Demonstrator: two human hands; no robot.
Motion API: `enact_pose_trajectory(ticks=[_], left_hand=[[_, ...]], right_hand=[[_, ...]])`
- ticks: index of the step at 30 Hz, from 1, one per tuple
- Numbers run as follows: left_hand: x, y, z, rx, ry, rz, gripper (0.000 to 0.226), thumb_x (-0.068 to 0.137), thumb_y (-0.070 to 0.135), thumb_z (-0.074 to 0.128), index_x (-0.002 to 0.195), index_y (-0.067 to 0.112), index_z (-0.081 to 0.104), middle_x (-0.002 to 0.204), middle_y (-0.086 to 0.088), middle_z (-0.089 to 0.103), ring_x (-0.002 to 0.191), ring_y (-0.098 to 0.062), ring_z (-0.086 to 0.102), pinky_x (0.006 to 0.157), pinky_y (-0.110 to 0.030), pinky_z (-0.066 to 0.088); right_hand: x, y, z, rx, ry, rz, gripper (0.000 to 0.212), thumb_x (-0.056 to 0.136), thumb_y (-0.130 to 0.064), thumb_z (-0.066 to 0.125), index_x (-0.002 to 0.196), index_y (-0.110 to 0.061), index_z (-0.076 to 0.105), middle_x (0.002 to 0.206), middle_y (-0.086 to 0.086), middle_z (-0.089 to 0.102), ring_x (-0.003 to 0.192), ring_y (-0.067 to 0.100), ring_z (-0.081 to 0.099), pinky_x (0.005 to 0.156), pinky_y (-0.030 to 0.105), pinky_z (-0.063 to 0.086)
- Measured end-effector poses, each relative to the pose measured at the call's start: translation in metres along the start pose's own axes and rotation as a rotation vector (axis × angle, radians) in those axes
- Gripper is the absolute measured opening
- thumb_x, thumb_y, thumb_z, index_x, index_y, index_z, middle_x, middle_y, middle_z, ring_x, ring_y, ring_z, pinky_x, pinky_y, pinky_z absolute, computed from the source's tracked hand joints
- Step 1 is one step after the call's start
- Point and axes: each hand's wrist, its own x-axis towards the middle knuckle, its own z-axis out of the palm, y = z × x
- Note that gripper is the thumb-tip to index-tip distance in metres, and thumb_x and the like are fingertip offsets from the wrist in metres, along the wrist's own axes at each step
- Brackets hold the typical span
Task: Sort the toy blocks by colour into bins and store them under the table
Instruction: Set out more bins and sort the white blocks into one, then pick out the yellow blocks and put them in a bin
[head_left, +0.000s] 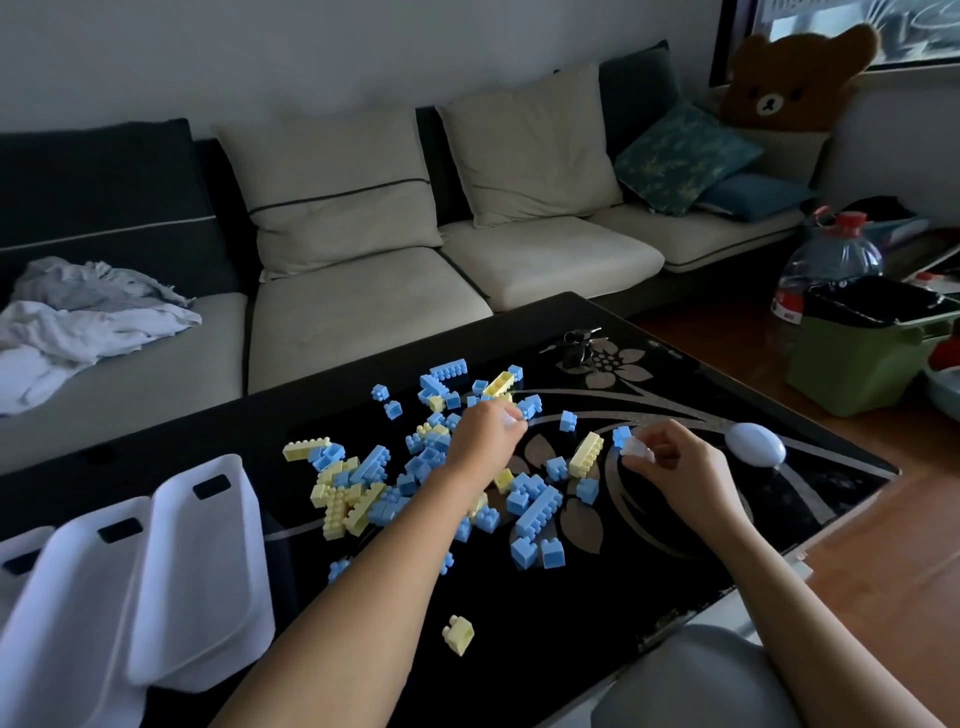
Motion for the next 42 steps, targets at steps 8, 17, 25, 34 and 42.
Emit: enact_pose_trajectory(ticks=[8,17,25,34,42], left_hand=[[-0.059,-0.003,-0.09,-1.646,-0.332,-0.578,0.017,0.082,0.01,0.055,0.098,0.004,0.057,0.074,-0.012,0.055,0.064,-0.014,0.052,0.042,-0.017,0.046],[-0.153,-0.064,-0.178,-1.506,-0.023,-0.508,0.011,0.084,0.009,0.059,0.092,0.004,0.064,0.078,-0.012,0.063,0.068,-0.015,0.065,0.05,-0.017,0.053],[-0.236,-0.148,-0.252,-1.102,0.549,-0.52,0.014,0.088,-0.002,0.058,0.082,0.011,0.059,0.072,-0.005,0.06,0.062,-0.012,0.061,0.049,-0.017,0.047],[-0.28,-0.212,-0.285,-0.746,0.681,-0.525,0.029,0.09,0.004,0.051,0.114,0.015,0.062,0.087,-0.01,0.061,0.075,-0.023,0.057,0.066,-0.029,0.049],[-0.273,-0.217,-0.262,-0.351,0.65,-0.629,0.031,0.09,0.021,0.06,0.121,0.02,0.059,0.124,-0.001,0.058,0.107,-0.023,0.059,0.091,-0.045,0.05]], right_hand=[[-0.008,-0.05,0.002,0.297,-0.025,0.071,0.028,0.073,-0.022,0.078,0.097,-0.024,0.065,0.094,-0.006,0.067,0.089,0.009,0.064,0.069,0.023,0.05],[-0.042,-0.165,0.076,0.481,-0.496,-0.084,0.032,0.085,-0.009,0.066,0.114,-0.021,0.066,0.081,0.005,0.062,0.073,0.011,0.06,0.067,0.016,0.052],[-0.081,-0.264,0.201,1.175,-0.921,0.575,0.02,0.095,-0.009,0.049,0.11,-0.001,0.061,0.098,0.015,0.057,0.092,0.021,0.06,0.07,0.026,0.059],[-0.142,-0.352,0.32,0.971,-1.261,0.732,0.017,0.097,-0.012,0.047,0.099,0.004,0.052,0.089,0.014,0.045,0.096,0.02,0.05,0.086,0.043,0.054],[-0.16,-0.365,0.345,0.625,-1.299,0.364,0.047,0.097,-0.018,0.042,0.143,-0.009,0.034,0.152,0.014,0.027,0.139,0.033,0.027,0.11,0.045,0.032]])
